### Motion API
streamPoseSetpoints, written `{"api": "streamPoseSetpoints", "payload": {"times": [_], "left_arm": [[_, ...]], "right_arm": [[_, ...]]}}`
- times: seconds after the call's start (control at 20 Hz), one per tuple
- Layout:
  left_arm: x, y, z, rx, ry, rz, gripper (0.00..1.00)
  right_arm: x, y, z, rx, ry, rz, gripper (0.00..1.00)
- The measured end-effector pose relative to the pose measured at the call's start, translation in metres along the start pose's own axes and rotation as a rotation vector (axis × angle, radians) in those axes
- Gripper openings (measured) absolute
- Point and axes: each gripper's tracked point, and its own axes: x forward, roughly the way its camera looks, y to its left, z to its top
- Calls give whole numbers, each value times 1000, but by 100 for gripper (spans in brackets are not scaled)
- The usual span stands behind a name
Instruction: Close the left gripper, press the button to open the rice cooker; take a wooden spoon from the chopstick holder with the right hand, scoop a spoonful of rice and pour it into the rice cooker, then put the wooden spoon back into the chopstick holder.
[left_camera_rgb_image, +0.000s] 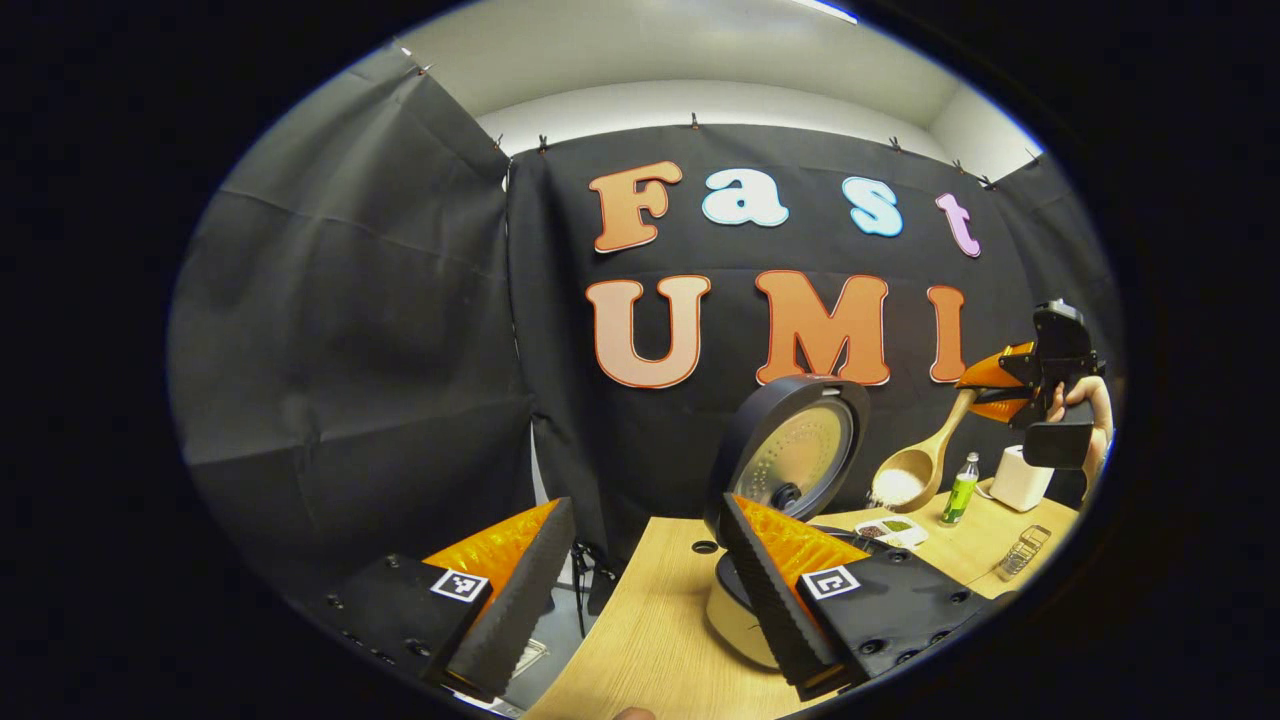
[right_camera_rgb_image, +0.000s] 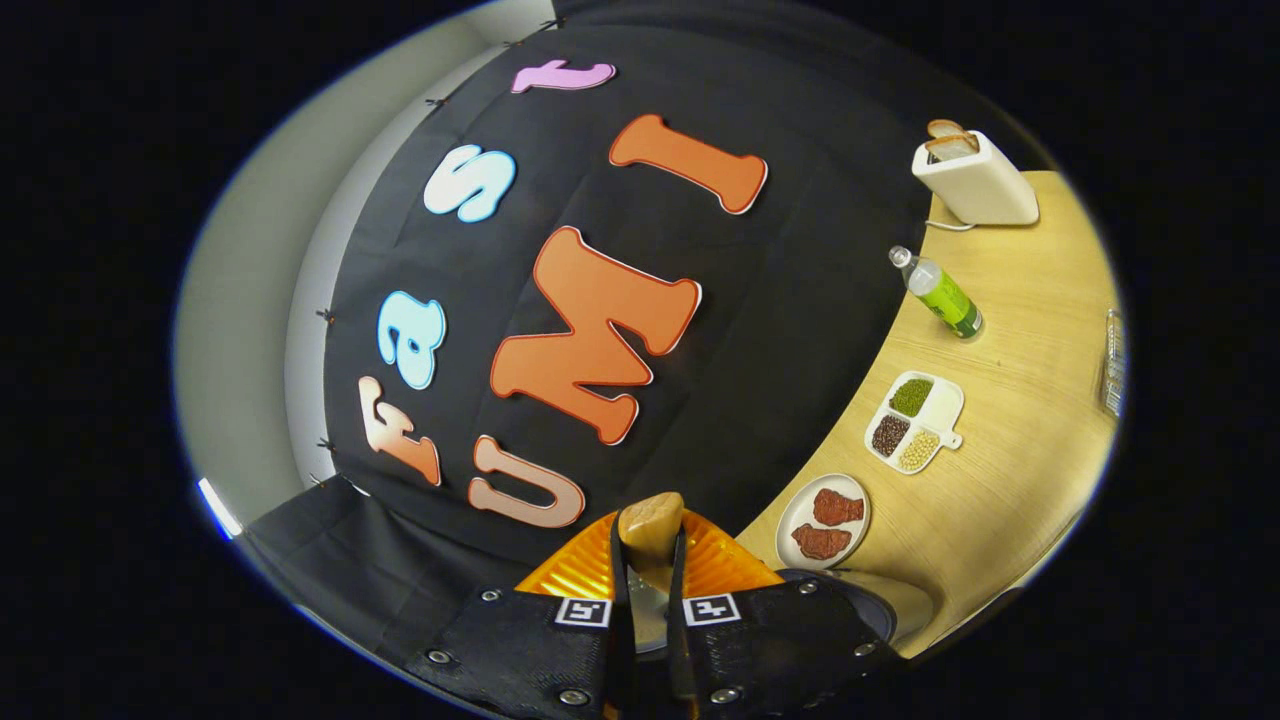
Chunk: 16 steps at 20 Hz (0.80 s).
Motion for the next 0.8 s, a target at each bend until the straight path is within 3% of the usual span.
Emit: {"api": "streamPoseSetpoints", "payload": {"times": [0.45,0.8], "left_arm": [[1,6,-3,-5,4,5,95],[3,5,-7,-11,9,4,100]], "right_arm": [[-2,26,-11,-186,-11,52,12],[-11,51,-21,-338,-14,106,12]]}}
